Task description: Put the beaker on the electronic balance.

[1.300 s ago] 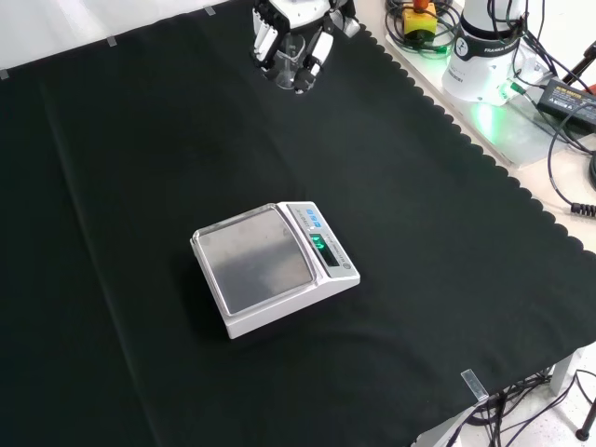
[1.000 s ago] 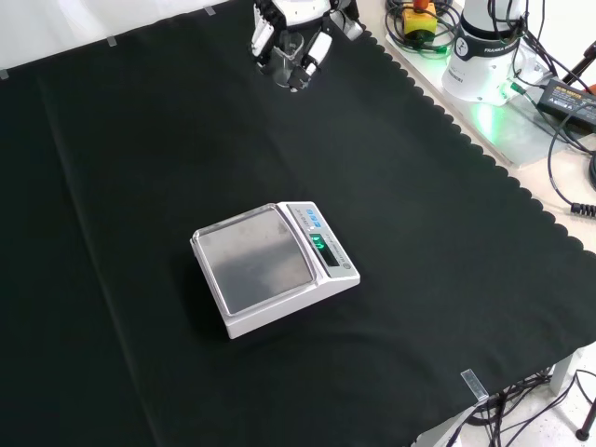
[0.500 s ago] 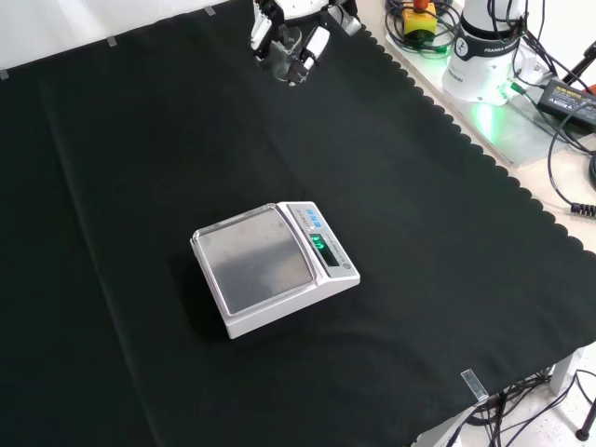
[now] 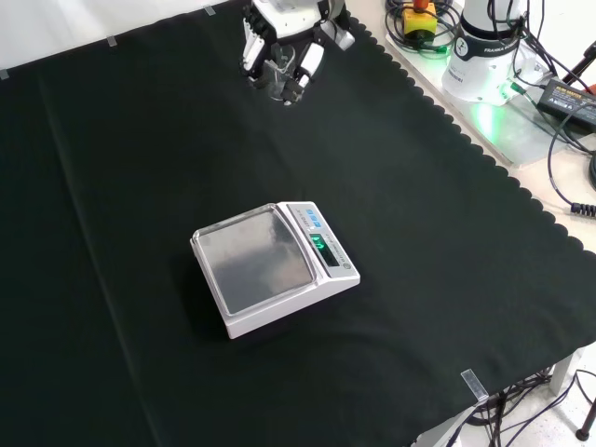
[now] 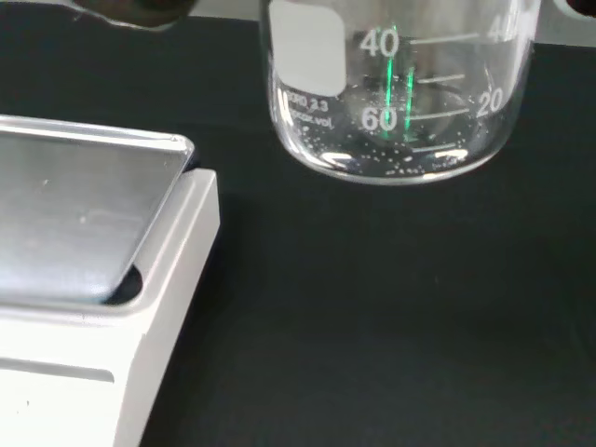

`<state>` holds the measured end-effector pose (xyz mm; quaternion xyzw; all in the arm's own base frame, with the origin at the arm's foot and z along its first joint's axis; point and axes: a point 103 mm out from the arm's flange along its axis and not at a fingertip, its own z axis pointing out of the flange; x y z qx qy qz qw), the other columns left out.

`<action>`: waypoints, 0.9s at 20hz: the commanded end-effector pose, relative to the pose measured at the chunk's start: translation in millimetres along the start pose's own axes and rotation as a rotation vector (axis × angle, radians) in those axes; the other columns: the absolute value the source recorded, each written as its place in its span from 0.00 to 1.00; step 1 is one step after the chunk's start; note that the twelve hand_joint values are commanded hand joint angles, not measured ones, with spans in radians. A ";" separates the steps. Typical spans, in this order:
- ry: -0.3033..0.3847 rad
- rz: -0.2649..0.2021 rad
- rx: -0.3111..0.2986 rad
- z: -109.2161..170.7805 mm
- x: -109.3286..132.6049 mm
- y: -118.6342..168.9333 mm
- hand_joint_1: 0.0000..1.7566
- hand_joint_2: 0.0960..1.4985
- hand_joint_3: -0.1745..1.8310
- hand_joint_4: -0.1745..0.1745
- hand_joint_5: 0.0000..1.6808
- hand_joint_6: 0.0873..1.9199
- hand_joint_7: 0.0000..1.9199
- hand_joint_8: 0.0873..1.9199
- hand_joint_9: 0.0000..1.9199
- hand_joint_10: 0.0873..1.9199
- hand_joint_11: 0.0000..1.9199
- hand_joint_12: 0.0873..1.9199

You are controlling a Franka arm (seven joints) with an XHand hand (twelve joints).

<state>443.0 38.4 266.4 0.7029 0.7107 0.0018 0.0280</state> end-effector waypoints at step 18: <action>0.248 -0.272 -0.032 13.3 101.7 121.4 0.63 0.73 0.08 0.31 0.59 0.50 0.78 0.38 0.96 0.18 0.87 0.32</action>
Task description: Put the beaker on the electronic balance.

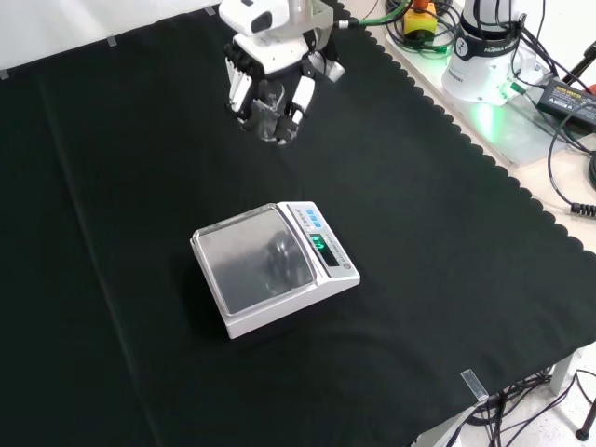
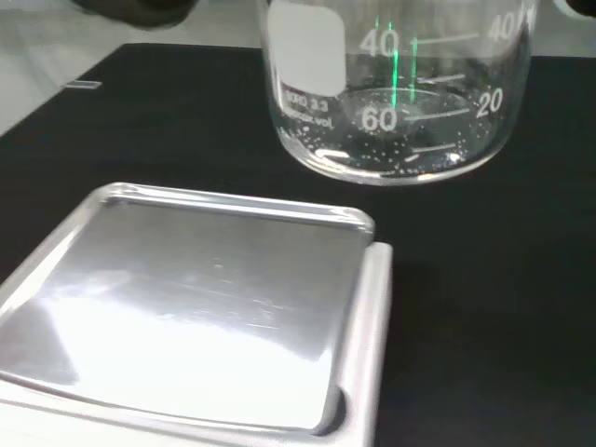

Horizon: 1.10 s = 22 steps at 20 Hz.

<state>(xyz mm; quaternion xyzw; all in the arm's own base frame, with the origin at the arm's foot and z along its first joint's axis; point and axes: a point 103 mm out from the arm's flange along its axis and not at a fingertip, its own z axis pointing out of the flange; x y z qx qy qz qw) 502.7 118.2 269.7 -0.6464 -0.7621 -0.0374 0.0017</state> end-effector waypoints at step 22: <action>0.127 -0.238 0.067 65.1 75.7 119.1 0.63 0.73 0.08 0.29 0.59 0.50 0.78 0.38 0.96 0.18 0.87 0.32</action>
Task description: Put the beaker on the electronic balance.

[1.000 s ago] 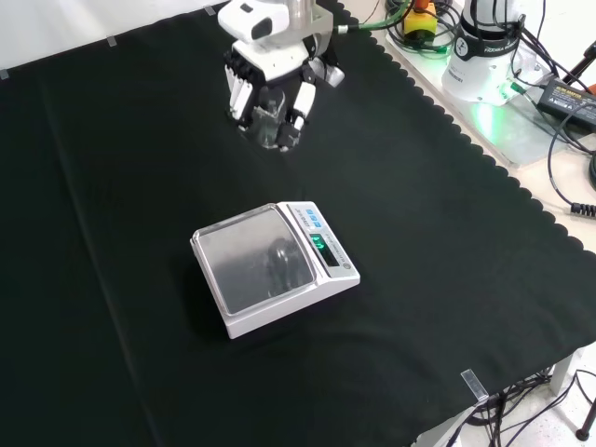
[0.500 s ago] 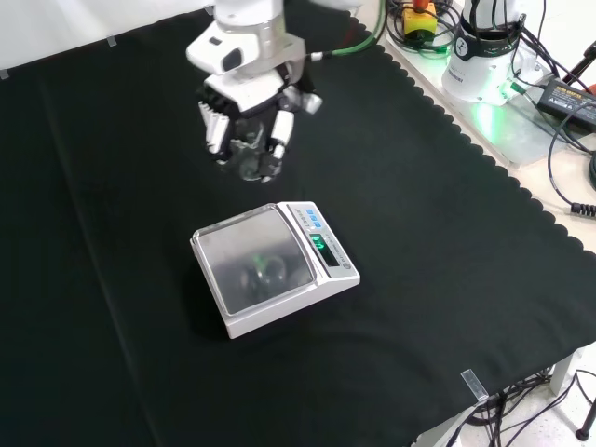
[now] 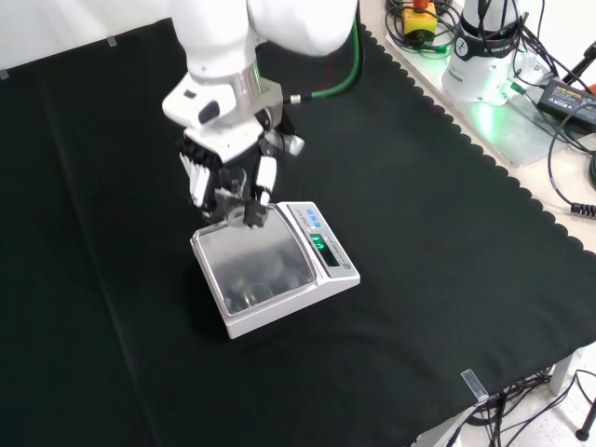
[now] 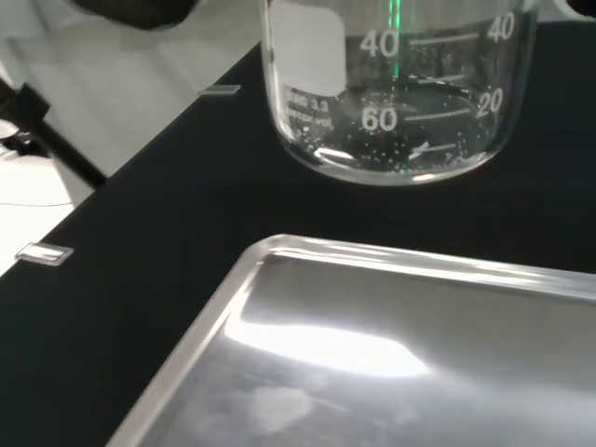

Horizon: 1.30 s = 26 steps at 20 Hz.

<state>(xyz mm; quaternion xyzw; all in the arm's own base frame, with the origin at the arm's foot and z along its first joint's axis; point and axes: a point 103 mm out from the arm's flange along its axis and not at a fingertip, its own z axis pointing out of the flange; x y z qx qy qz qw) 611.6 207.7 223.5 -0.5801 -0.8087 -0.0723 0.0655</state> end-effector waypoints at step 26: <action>0.062 0.018 0.022 36.3 -55.0 -60.0 0.63 0.73 0.08 0.27 0.59 0.50 0.79 0.38 0.96 0.18 0.88 0.32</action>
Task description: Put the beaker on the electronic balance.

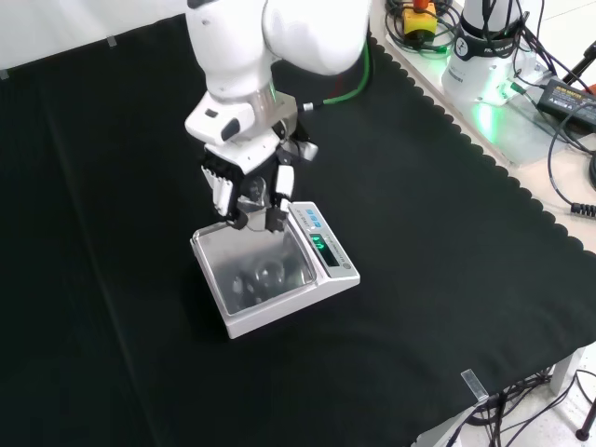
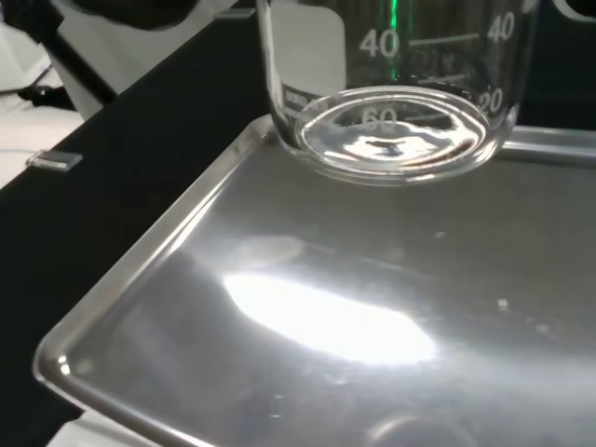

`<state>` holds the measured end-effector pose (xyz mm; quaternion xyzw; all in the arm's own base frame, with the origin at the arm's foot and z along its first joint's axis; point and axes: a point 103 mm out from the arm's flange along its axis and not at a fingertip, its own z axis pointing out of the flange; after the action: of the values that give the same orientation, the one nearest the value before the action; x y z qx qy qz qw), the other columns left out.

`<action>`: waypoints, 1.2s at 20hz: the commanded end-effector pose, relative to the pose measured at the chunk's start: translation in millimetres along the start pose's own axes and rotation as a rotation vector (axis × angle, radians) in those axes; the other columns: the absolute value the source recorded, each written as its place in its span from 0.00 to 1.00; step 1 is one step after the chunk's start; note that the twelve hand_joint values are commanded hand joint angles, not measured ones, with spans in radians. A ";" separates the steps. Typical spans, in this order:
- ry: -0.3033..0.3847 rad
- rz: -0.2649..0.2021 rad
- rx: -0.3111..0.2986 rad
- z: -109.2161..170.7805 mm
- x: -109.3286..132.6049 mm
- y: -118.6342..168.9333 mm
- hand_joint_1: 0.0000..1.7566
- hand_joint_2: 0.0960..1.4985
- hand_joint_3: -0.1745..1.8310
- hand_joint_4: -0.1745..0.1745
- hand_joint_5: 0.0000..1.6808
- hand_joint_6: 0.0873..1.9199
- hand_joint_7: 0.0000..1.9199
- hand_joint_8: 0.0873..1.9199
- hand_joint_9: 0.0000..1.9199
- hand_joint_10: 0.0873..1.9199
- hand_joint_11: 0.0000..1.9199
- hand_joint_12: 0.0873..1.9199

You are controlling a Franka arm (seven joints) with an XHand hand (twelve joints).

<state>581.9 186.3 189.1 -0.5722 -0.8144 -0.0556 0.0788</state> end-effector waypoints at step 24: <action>0.105 0.051 -0.048 34.7 -49.7 -25.3 0.64 0.73 0.08 0.22 0.59 0.49 0.79 0.38 0.96 0.18 0.88 0.31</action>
<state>567.7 146.3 147.1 -0.5990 -0.7848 -0.1071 0.1176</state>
